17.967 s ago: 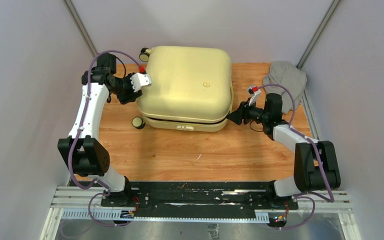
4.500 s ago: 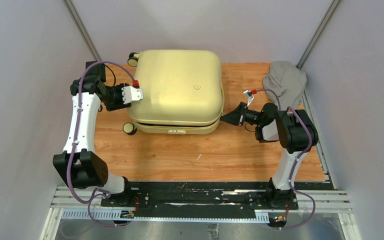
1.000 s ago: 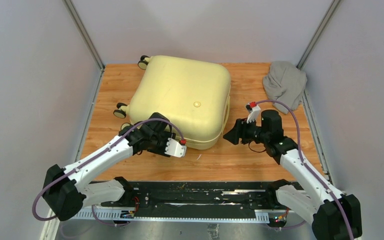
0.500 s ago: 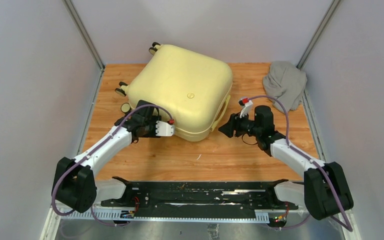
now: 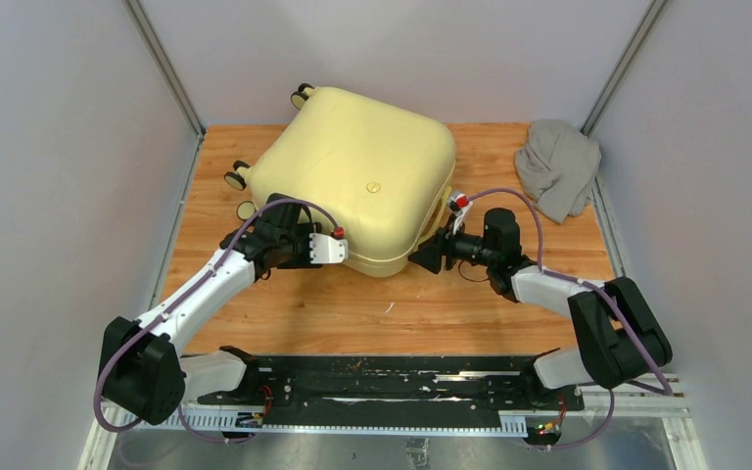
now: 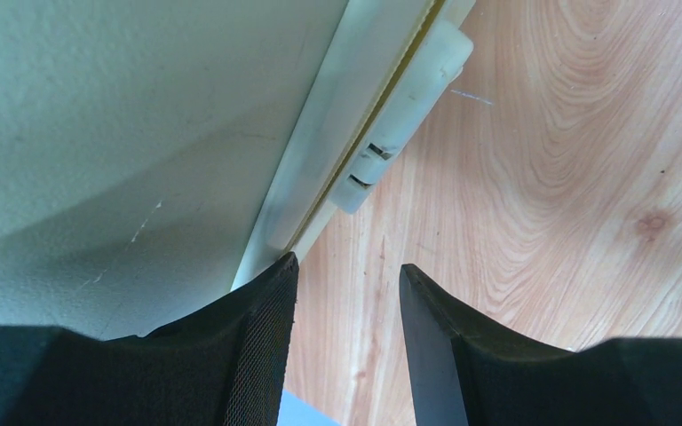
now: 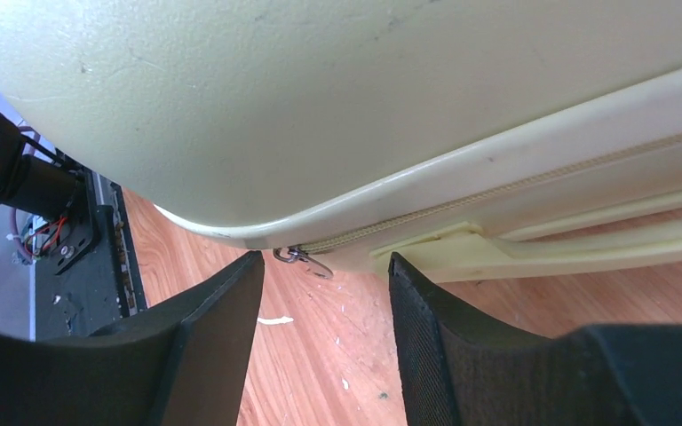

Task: Pack the luggage
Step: Zip the luggage at the center of the board.

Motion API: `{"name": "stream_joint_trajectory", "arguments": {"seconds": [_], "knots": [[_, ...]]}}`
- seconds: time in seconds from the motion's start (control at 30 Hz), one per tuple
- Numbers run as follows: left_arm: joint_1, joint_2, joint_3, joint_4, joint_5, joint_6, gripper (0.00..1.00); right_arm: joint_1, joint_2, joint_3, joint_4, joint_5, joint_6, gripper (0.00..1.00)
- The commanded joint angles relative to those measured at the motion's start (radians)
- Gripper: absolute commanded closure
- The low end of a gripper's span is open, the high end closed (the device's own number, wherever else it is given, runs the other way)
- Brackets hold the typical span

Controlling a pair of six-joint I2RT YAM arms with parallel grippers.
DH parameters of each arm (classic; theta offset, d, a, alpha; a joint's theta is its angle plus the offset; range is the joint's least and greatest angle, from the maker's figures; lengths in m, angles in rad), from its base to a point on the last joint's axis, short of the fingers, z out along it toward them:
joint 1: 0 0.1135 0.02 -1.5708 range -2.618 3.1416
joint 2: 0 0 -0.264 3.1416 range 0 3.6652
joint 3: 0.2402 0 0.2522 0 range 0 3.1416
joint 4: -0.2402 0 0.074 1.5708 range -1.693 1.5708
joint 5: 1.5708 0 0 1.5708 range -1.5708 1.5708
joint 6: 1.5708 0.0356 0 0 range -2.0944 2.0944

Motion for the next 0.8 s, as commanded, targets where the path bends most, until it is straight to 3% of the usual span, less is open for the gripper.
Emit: {"name": "stream_joint_trajectory", "arguments": {"seconds": [0.0,0.17,0.33,0.6,0.77], "knots": [[-0.007,0.000,0.029,-0.006,0.052,-0.028,0.48,0.029,0.040,0.007,0.073,-0.028,-0.014,0.43],[-0.026,0.024,0.110,-0.005,0.070,-0.063,0.49,0.038,0.090,0.014,0.111,-0.040,-0.008,0.48],[-0.058,0.038,0.154,0.027,0.050,-0.104,0.49,0.053,0.125,0.002,0.185,-0.068,0.017,0.59],[-0.086,0.040,0.174,0.133,-0.037,-0.147,0.51,0.061,0.076,-0.064,0.203,0.001,0.014,0.99],[-0.091,0.041,0.191,0.194,-0.098,-0.164,0.52,0.062,0.026,-0.095,0.204,0.058,0.009,1.00]]}}
